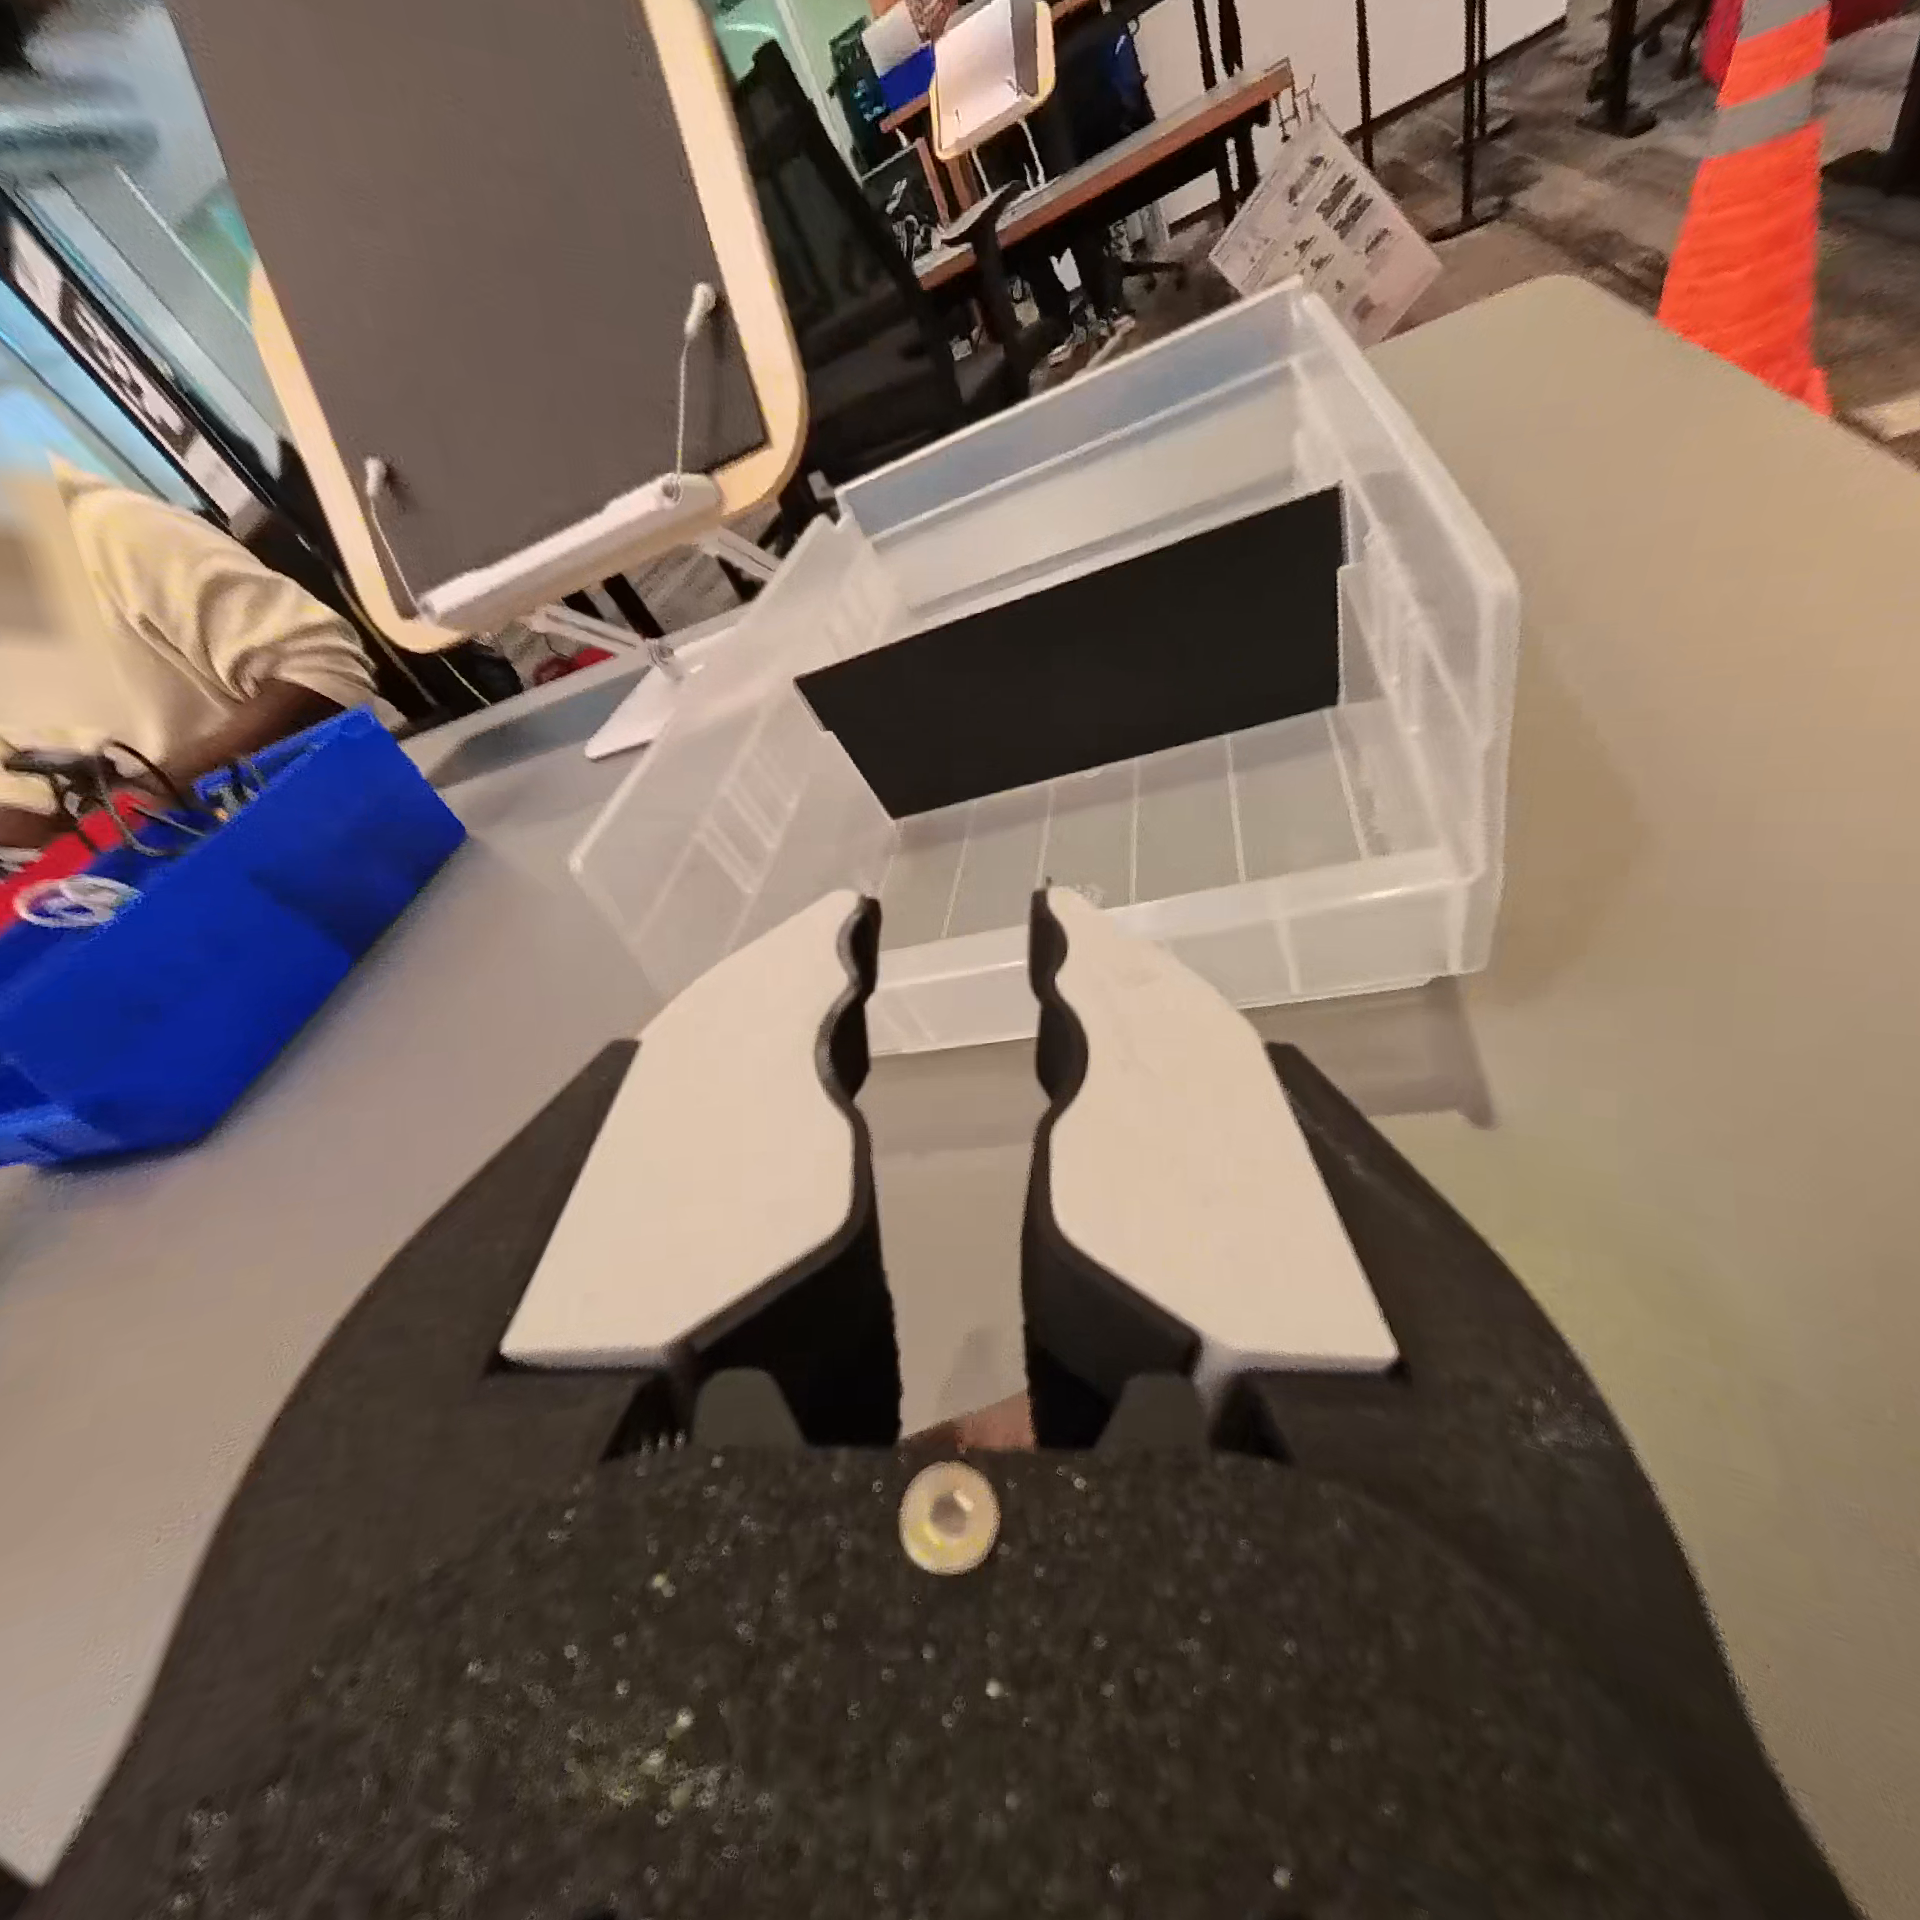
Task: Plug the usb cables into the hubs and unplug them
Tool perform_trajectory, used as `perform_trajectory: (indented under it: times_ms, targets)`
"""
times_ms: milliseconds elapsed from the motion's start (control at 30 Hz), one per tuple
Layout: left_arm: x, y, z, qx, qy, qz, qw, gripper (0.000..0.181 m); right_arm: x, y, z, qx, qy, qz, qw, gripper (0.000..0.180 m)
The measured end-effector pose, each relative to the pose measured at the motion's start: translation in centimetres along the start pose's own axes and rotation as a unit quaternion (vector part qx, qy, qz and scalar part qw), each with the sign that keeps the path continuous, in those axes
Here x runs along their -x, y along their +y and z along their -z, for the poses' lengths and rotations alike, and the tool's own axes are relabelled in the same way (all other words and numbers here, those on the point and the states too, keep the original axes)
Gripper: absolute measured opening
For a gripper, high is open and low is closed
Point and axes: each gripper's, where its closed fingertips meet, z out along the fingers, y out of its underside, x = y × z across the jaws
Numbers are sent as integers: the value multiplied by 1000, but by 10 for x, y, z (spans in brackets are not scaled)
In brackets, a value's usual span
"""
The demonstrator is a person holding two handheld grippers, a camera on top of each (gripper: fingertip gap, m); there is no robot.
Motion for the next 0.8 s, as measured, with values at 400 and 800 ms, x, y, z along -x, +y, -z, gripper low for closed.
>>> perform_trajectory:
  times_ms: [400, 800]
  targets:
    - [-89, -18, -1, -58, 106, -63, 991, 25, -6, 12, -10, 37, 55, 104, 992, 24]
    - [-87, -13, -2, -37, 138, 6, 990, 25, -1, 12, -4, 36, 49, 89, 994, 22]
